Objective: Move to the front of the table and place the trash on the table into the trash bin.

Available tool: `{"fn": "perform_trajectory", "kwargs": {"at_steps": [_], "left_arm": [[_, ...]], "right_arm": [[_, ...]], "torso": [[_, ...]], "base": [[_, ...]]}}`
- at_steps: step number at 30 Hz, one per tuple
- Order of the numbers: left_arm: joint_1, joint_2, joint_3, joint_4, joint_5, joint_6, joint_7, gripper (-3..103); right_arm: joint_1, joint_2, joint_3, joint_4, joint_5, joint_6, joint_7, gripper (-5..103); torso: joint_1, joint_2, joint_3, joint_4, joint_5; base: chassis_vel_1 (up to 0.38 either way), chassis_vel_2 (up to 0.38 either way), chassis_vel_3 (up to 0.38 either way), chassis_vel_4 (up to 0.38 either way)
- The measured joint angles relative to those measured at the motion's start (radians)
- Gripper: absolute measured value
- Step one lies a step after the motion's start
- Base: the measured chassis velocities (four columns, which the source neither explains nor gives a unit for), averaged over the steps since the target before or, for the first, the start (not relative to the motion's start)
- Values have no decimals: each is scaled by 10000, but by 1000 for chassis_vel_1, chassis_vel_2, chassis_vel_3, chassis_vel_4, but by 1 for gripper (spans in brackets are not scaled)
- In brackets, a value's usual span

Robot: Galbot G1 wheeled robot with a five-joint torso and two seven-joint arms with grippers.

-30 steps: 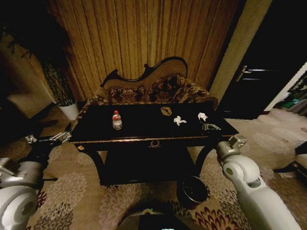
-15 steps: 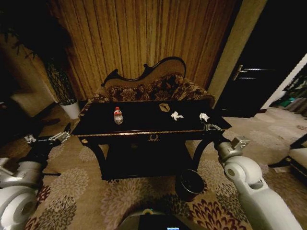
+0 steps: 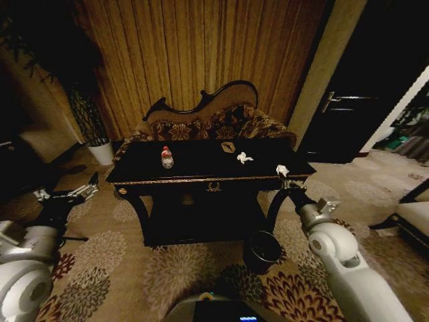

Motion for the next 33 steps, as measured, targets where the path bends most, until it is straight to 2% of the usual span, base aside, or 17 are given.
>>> {"fn": "perform_trajectory", "kwargs": {"at_steps": [5,8,10,14,15,19,24,25,27,29,30,31,33], "left_arm": [[-25,-2,33,0,-1,0,-1,100],[-73,-10,142,0,8,3,-3,100],[-74,-10,143,0,10,3,-3,100],[-47,-11,143,0,22,5,12,100],[-47,-11,143,0,22,5,12,100],[-42,36,163,1,36,11,19,100],[-31,55,163,0,37,15,17,100],[-20,49,166,0,40,16,18,100],[3,28,183,0,44,17,31,100],[15,6,241,0,54,20,44,100],[15,6,241,0,54,20,44,100],[6,5,254,0,58,21,45,100],[-9,11,264,1,60,21,46,100]], "right_arm": [[-178,478,-253,-1499,-575,130,-370,0],[424,969,-595,-3944,-1388,619,-536,0],[545,1038,-630,-4336,-1487,715,-565,0],[1230,1493,-776,-6673,-2137,1292,-685,0],[1230,1493,-776,-6673,-2137,1292,-685,0],[1864,1941,-780,-8861,-2880,2245,-700,0],[2046,2091,-774,-9443,-3467,2619,-760,0],[2080,2129,-765,-9534,-3574,2692,-762,-3],[2099,2157,-765,-9577,-3652,2736,-763,1],[2104,2165,-764,-9581,-3732,2746,-765,12],[2104,2165,-764,-9581,-3732,2746,-765,12],[2104,2167,-752,-9569,-3729,2747,-760,17],[2094,2164,-749,-9538,-3725,2747,-757,17]], "torso": [[2,0,0,-1,-3],[1,0,0,1,3],[1,0,0,2,1],[2,-1,0,1,3],[2,-1,0,1,3],[1,0,0,1,-2],[1,-1,0,0,0],[2,-1,0,0,0],[1,-1,0,2,-1],[1,0,0,1,-2],[1,0,0,1,-2],[1,0,0,1,-1],[0,0,0,1,-1]], "base": [[0,0,0,0],[0,0,0,0],[0,0,0,0],[0,0,0,0],[0,0,0,0],[0,0,0,0],[0,0,0,0],[0,0,0,0],[0,0,0,0],[0,0,0,0],[0,0,0,0],[0,0,0,0],[0,0,0,0]]}}
